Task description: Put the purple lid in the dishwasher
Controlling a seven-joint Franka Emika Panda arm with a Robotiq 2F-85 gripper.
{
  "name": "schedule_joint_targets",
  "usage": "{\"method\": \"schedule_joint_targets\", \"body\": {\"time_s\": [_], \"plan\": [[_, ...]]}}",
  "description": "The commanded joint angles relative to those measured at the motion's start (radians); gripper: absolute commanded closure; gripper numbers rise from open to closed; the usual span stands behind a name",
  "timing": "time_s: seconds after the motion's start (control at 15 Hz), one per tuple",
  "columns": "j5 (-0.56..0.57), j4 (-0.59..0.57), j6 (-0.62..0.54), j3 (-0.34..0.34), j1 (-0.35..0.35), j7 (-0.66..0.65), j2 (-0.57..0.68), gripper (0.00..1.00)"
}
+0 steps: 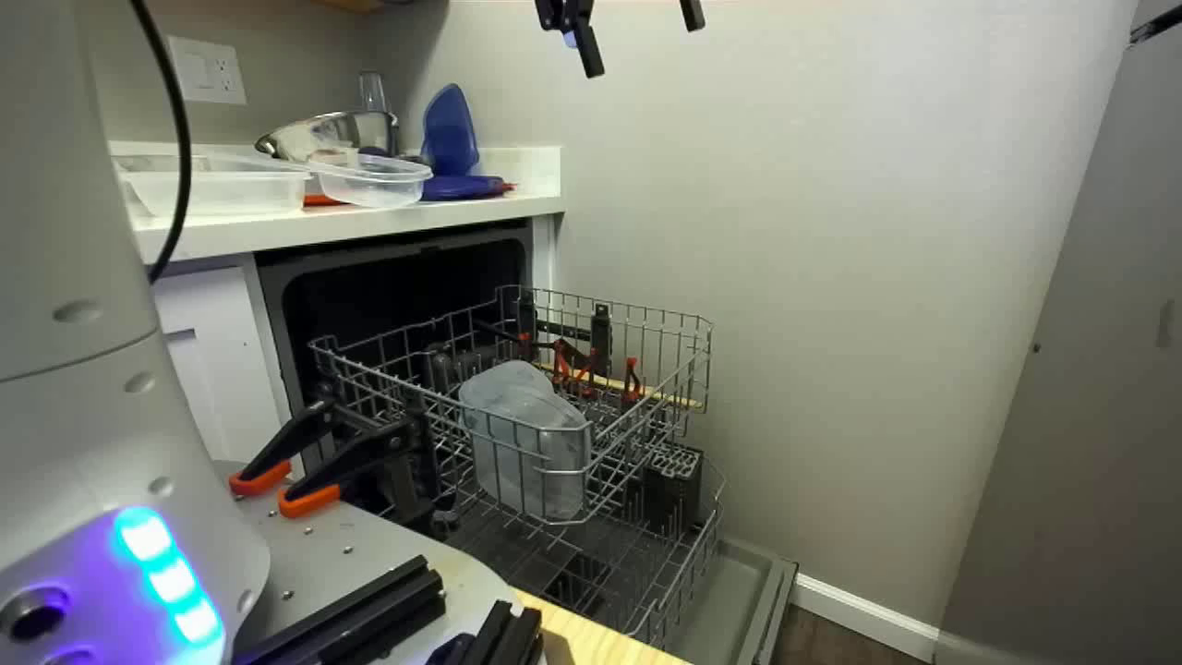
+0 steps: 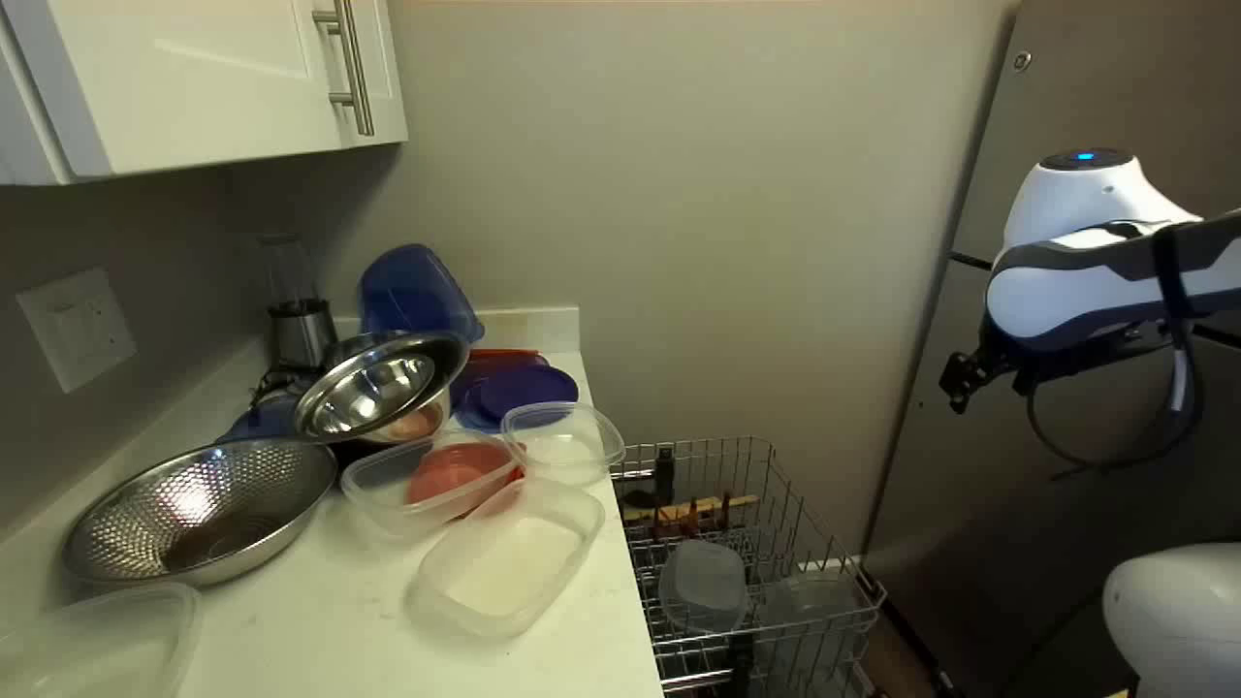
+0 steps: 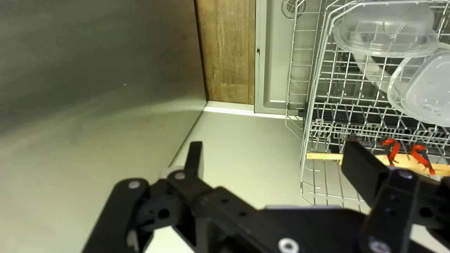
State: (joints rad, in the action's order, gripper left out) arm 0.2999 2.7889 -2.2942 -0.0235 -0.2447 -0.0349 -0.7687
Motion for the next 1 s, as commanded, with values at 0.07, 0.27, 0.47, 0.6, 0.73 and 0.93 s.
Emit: {"method": "schedule_joint_targets", "body": {"time_s": [0.07,0.27,0.47,0.6,0.73,0.93], "plan": [[0.005,0.021,0.007,-0.005,0.006,-0.004,0.005,0.00],[0.005,0.027,0.007,-0.005,0.006,-0.004,0.010,0.00],[0.005,0.027,0.007,-0.005,0.006,-0.004,0.011,0.00],[0.005,0.027,0.007,-0.005,0.006,-0.004,0.011,0.00],[0.006,0.001,-0.003,0.038,0.024,-0.039,0.049,0.00],[0.002,-0.064,-0.040,0.151,0.090,-0.121,0.131,0.00]]}}
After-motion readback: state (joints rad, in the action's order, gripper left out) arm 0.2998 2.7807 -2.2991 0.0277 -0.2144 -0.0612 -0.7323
